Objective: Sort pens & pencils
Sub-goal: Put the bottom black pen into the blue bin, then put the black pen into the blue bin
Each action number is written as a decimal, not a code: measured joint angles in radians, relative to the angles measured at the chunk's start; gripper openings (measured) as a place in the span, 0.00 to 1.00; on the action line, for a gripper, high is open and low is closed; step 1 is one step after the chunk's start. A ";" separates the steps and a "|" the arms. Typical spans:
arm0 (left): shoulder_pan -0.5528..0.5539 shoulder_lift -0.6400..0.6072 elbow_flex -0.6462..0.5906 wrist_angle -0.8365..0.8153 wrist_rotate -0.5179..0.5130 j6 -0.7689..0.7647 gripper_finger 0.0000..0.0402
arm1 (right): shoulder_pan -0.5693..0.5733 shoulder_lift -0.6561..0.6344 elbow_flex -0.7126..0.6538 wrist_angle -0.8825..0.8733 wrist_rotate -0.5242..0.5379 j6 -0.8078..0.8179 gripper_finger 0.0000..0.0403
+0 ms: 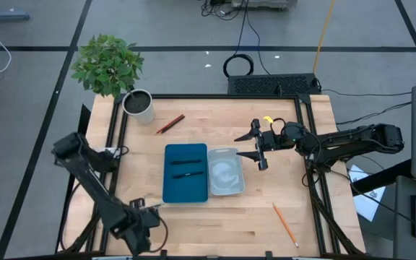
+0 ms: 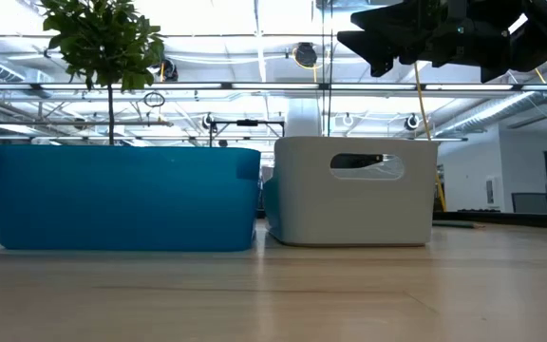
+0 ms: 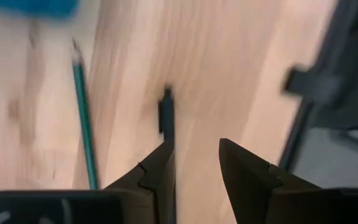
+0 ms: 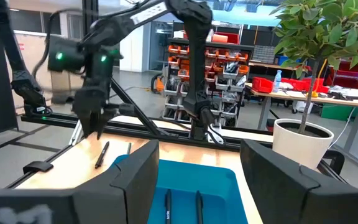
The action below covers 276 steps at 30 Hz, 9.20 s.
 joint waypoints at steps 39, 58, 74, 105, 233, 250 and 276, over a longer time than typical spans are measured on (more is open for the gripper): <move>-0.050 0.166 -0.091 0.058 0.092 -0.147 0.32 | 0.000 0.000 -0.001 -0.060 0.000 0.001 0.53; -0.036 0.165 -0.094 0.048 0.106 -0.054 0.05 | 0.000 0.000 -0.001 -0.060 0.000 0.001 0.53; 0.042 -0.104 -0.067 0.038 -0.210 0.236 0.04 | 0.000 0.000 -0.001 -0.060 0.000 0.001 0.53; 0.919 -0.466 -0.742 1.700 0.007 1.143 0.04 | 0.002 0.000 -0.001 -0.111 -0.001 -0.053 0.53; 1.086 -0.584 -0.489 0.615 -0.334 0.769 0.44 | -0.004 0.003 -0.002 -0.069 0.155 -0.116 0.53; 1.500 -0.166 -0.195 0.298 0.077 0.986 0.44 | -0.187 0.003 -0.002 0.040 0.156 -0.261 0.53; 1.547 0.156 -0.041 0.320 0.066 1.071 0.44 | -0.277 0.004 -0.002 -0.009 0.155 -0.182 0.53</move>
